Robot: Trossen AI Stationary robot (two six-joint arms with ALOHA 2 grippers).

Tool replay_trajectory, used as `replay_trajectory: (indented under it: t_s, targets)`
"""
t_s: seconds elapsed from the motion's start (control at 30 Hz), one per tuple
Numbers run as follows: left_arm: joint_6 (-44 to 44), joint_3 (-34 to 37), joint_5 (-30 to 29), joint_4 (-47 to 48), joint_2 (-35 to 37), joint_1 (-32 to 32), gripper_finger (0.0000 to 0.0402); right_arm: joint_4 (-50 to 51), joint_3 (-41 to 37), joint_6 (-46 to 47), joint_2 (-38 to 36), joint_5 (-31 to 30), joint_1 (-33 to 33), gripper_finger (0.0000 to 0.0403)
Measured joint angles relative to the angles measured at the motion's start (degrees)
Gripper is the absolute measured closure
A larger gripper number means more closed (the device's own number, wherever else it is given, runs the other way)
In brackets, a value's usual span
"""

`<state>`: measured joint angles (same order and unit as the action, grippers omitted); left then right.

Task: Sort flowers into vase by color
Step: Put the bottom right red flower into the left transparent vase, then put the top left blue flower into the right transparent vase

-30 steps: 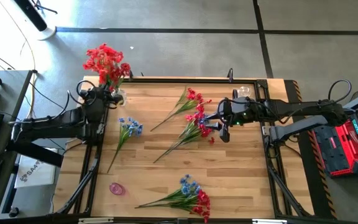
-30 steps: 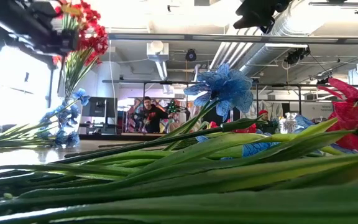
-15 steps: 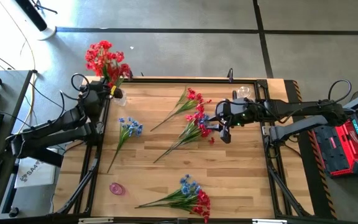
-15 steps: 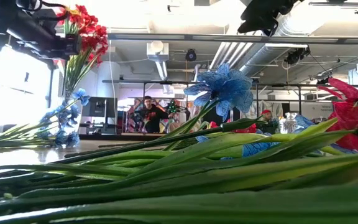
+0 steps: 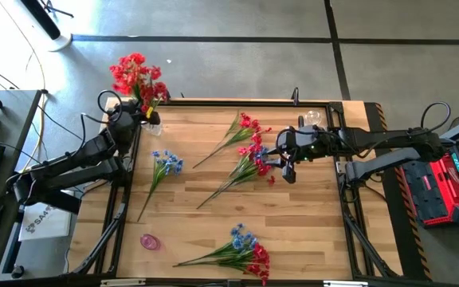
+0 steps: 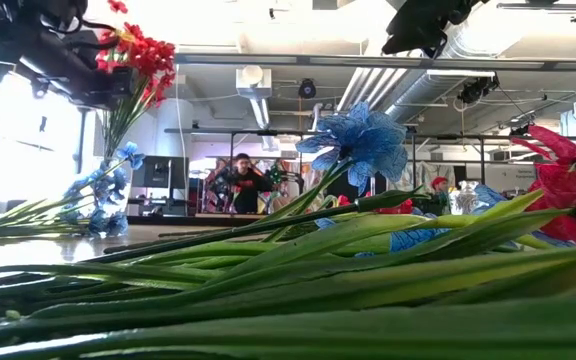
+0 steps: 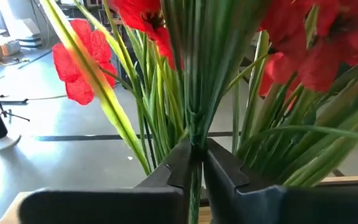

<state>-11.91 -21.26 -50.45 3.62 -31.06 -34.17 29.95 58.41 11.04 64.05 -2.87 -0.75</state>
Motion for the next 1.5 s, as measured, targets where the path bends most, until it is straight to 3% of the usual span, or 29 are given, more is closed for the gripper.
replay_trajectory:
  t_s: [0.2, 0.43, 0.6, 0.8, 0.97, 1.13, 1.5]
  targets:
    - [-1.4, -0.2, 1.2, 3.5, 1.0, 0.9, 0.0317, 0.0, 0.0, 1.5, 0.0, -0.3, 0.0, 0.0237]
    - [-7.0, -5.5, 4.0, 20.7, 2.6, 2.1, 0.0247, -0.3, 0.0, 4.9, 0.0, -2.3, 0.0, 0.0237]
    - [-11.2, -12.0, 8.7, 30.8, 2.8, 2.1, 0.0217, -0.6, 0.0, 18.1, 0.0, -8.3, 0.4, 0.0237]
    - [-20.9, -20.7, 16.2, 40.7, 2.7, 2.1, 0.0214, 2.5, 0.0, 34.1, 0.0, -12.3, 2.0, 0.0237]
    - [-22.1, -27.3, 22.6, 48.3, 2.3, 2.1, 0.0215, 12.3, -0.2, 49.4, 1.9, -14.2, 2.9, 0.0237]
    - [-21.8, -32.4, 28.5, 53.0, 1.4, 2.1, 0.0215, 13.5, -2.9, 61.1, 5.9, -9.5, 2.5, 0.0237]
    - [-15.4, -42.7, 39.0, 57.7, -3.2, 2.1, 0.0215, 8.0, -3.5, 66.6, 14.0, -4.1, -2.9, 0.0237]
